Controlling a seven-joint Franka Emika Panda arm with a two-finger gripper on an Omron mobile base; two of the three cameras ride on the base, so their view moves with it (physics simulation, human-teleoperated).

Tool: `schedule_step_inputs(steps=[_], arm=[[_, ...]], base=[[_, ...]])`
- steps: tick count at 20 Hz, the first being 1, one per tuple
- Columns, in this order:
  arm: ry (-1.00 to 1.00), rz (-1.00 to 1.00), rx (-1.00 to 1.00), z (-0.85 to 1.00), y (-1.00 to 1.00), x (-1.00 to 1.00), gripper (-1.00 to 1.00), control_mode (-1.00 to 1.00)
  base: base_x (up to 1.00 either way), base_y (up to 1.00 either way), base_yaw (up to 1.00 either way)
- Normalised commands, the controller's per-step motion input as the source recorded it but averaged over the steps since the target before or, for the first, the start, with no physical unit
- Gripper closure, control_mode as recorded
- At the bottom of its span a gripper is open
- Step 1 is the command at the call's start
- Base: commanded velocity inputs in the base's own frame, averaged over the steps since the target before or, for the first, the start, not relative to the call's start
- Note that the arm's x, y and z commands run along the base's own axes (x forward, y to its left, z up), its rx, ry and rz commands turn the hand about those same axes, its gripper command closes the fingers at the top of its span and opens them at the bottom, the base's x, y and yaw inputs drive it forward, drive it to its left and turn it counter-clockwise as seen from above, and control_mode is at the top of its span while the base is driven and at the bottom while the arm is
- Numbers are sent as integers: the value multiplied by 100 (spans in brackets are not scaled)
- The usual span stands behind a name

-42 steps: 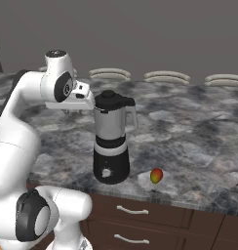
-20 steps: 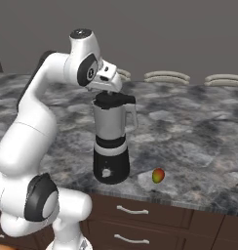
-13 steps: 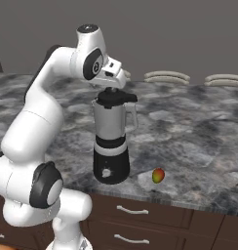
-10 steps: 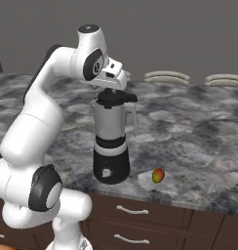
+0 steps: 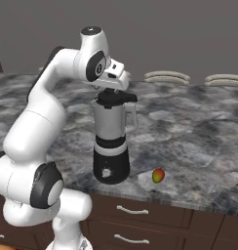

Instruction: Open the blender lid, put the mango in the blender, close the lid, and start the blender.

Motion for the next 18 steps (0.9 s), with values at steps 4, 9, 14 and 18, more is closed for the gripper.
schedule_step_inputs(steps=[4,9,14,18], arm=[[0,0,0,0,-19,0,-100,-100],[1,0,0,0,-12,0,-100,-100],[1,0,0,0,0,0,-100,-100],[0,0,0,0,0,-1,-100,-100]], base=[[0,0,0],[0,0,0],[0,0,0],[0,0,0]])
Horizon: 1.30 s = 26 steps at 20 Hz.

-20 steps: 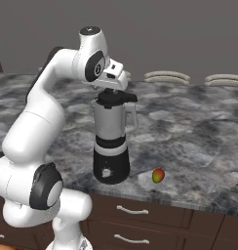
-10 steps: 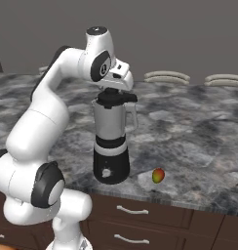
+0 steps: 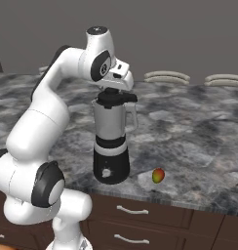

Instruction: Open the blender lid, put the mango in the blender, close the lid, and start the blender.

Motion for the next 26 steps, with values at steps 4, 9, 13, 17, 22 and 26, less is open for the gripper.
schedule_step_inputs(steps=[4,9,13,17,22,26], arm=[[0,0,0,0,3,0,-100,-100],[0,0,-2,-14,5,0,-100,-100],[0,0,-2,-21,6,0,-100,-100],[0,0,-3,-28,3,0,100,-100],[0,0,-1,-8,0,0,100,-100],[0,2,0,0,0,0,100,-100]], base=[[0,0,0],[0,0,0],[0,0,0],[0,0,0],[0,0,0],[0,0,0]])
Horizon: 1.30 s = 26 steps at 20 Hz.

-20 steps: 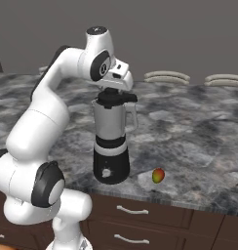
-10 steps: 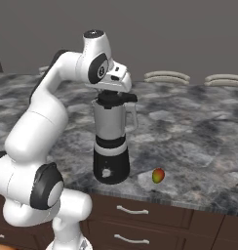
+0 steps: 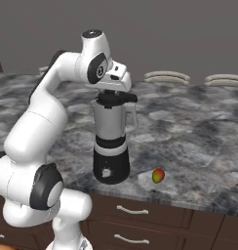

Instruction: Open the blender lid, put the mango in the blender, close the lid, and start the blender.

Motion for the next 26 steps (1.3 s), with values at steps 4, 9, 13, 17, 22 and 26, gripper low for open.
schedule_step_inputs(steps=[4,9,13,17,22,26], arm=[[0,4,0,23,0,0,100,-100],[-11,0,0,81,0,-27,100,-100],[-16,0,1,76,4,-77,100,-100],[0,0,2,9,54,-89,100,-100],[5,0,0,-6,95,-63,100,-100],[11,0,0,-23,100,-39,100,-100]], base=[[0,0,0],[0,0,0],[0,0,0],[0,0,0],[0,0,0],[0,0,0]])
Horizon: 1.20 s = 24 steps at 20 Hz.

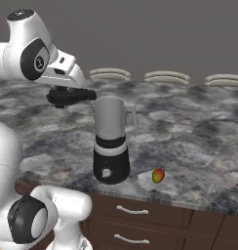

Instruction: Open the blender lid, put the mango in the blender, close the lid, and start the blender.

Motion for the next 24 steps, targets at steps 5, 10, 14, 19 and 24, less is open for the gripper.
schedule_step_inputs(steps=[5,10,14,19,24], arm=[[18,0,0,-50,100,-8,100,-100],[22,0,-3,-79,100,2,100,-100],[16,0,-7,-99,100,13,100,-100],[6,0,-8,-100,75,44,100,-100],[0,0,-1,-72,5,71,100,-100]], base=[[0,0,0],[0,0,0],[0,0,0],[0,0,0],[0,0,0]])
